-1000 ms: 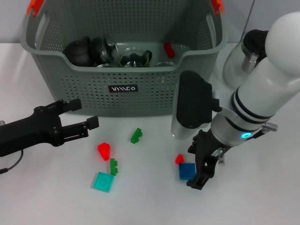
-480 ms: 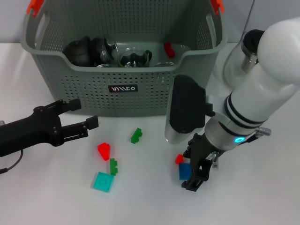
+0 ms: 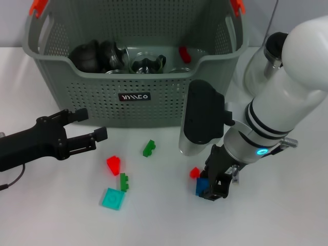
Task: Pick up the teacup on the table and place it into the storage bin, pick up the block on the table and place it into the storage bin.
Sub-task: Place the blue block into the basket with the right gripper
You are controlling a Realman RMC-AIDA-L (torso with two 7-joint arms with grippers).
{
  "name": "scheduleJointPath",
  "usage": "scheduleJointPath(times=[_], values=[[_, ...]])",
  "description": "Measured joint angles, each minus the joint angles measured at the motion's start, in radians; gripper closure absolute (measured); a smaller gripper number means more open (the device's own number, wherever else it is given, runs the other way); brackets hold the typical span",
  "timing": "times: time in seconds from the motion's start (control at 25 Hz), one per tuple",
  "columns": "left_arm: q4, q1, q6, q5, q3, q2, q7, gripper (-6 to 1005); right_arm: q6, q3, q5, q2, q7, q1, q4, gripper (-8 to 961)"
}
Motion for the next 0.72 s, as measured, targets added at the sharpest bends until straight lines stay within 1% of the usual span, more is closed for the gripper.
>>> scheduleJointPath(times=[0.24, 0.32, 0.48, 0.6, 0.72], values=[[-0.001, 0.002, -0.002, 0.000, -0.002, 0.000, 0.006, 121, -0.030, 0.014, -0.004, -0.002, 0.003, 0.001, -0.015, 491], [-0.002, 0.004, -0.002, 0.000, -0.008, 0.000, 0.010, 121, -0.042, 0.024, -0.005, -0.002, 0.003, -0.005, -0.038, 508], [-0.003, 0.005, -0.002, 0.000, -0.009, 0.000, 0.011, 121, -0.124, 0.092, -0.008, -0.005, 0.003, -0.033, -0.167, 542], [-0.003, 0.005, -0.002, 0.000, -0.009, 0.000, 0.011, 121, -0.219, 0.174, -0.009, -0.006, 0.003, -0.059, -0.307, 536], [-0.003, 0.006, -0.002, 0.001, -0.009, 0.000, 0.011, 121, -0.301, 0.271, 0.015, -0.005, 0.003, -0.066, -0.438, 529]])
